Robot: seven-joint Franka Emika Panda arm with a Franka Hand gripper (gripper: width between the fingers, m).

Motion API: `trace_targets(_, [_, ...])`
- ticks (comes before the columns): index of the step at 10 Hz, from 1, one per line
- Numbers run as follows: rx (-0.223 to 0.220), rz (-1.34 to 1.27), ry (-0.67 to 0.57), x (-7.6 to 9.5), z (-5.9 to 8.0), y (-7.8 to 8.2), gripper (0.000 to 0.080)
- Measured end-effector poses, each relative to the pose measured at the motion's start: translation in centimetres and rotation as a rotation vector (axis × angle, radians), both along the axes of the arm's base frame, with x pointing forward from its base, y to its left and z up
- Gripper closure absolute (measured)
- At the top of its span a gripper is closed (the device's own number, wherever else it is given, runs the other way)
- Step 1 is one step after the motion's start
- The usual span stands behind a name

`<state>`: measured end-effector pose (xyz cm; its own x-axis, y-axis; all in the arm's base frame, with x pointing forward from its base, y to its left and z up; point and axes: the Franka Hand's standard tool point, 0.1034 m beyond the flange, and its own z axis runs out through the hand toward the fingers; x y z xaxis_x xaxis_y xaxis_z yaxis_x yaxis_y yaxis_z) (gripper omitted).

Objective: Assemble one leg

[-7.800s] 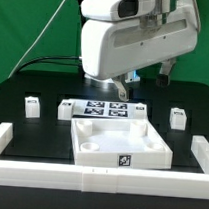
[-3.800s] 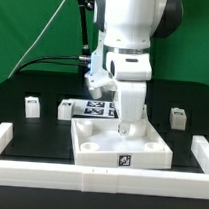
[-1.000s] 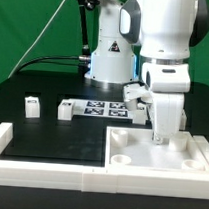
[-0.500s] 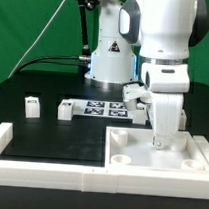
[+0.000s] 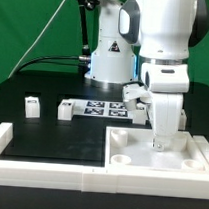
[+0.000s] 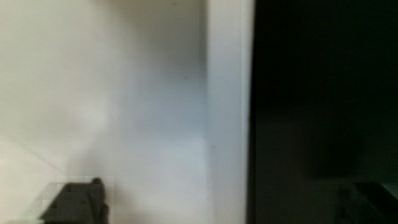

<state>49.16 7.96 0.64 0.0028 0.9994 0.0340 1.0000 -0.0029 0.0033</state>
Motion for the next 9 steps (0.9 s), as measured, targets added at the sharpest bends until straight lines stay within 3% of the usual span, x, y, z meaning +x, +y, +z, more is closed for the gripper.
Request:
trace_targets(1, [0.000, -0.015, -0.001, -0.1, 0.1, 0.1, 0.0151])
trace_targets(6, [-0.019, -0.145, -0.021, -4.0, 4.4, 1.9, 0.0151])
trace_targets(9, [-0.013, -0.280, -0.015, -4.0, 4.2, 1.9, 0.0151])
